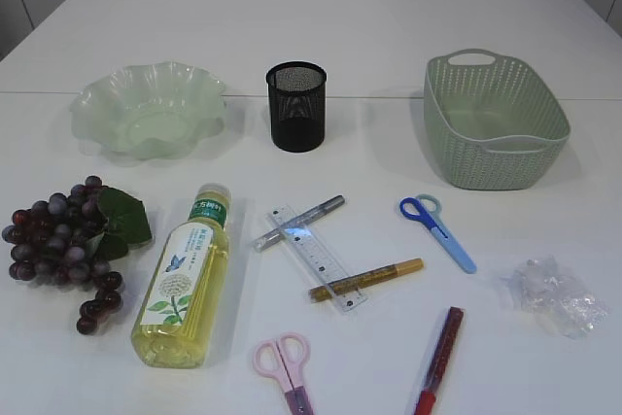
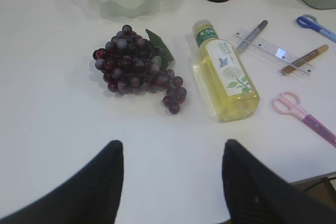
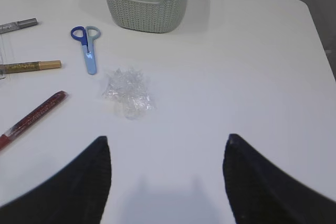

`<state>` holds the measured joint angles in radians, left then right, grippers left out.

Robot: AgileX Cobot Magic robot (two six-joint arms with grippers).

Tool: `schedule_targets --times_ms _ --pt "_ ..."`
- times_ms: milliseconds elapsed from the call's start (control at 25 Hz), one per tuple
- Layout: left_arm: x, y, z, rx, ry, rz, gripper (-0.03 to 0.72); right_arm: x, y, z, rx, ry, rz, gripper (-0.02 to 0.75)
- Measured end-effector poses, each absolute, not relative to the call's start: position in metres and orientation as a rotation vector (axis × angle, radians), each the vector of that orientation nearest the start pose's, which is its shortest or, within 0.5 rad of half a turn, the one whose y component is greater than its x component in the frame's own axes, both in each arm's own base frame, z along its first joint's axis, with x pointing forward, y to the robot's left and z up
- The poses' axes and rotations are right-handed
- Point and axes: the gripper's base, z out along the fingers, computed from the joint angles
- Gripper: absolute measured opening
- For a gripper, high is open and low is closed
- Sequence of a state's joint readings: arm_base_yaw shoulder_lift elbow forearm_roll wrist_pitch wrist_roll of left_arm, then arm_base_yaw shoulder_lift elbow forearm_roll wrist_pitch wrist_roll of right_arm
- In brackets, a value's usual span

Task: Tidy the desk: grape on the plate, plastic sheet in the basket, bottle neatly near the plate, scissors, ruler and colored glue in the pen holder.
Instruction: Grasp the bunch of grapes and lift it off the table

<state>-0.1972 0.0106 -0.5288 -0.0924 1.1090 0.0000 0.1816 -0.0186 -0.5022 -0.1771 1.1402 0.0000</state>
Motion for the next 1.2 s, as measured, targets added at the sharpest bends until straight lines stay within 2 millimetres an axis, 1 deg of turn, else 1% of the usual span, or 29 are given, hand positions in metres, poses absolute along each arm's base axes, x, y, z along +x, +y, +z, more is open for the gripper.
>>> schedule_targets --times_ms 720,840,960,1200 --pt "-0.01 -0.006 0.282 0.213 2.064 -0.239 0.435 -0.009 -0.017 0.272 -0.171 2.086 -0.104 0.522" --pt "-0.007 -0.008 0.282 0.214 2.081 -0.253 0.435 -0.009 -0.017 0.272 -0.171 2.086 -0.104 0.522" --pt "0.002 -0.01 0.293 0.216 2.127 -0.258 0.435 -0.009 -0.017 0.272 -0.171 2.086 -0.104 0.522" --pt "0.038 -0.015 0.319 0.219 2.252 -0.211 0.435 -0.009 -0.017 0.272 -0.171 2.086 -0.104 0.522"
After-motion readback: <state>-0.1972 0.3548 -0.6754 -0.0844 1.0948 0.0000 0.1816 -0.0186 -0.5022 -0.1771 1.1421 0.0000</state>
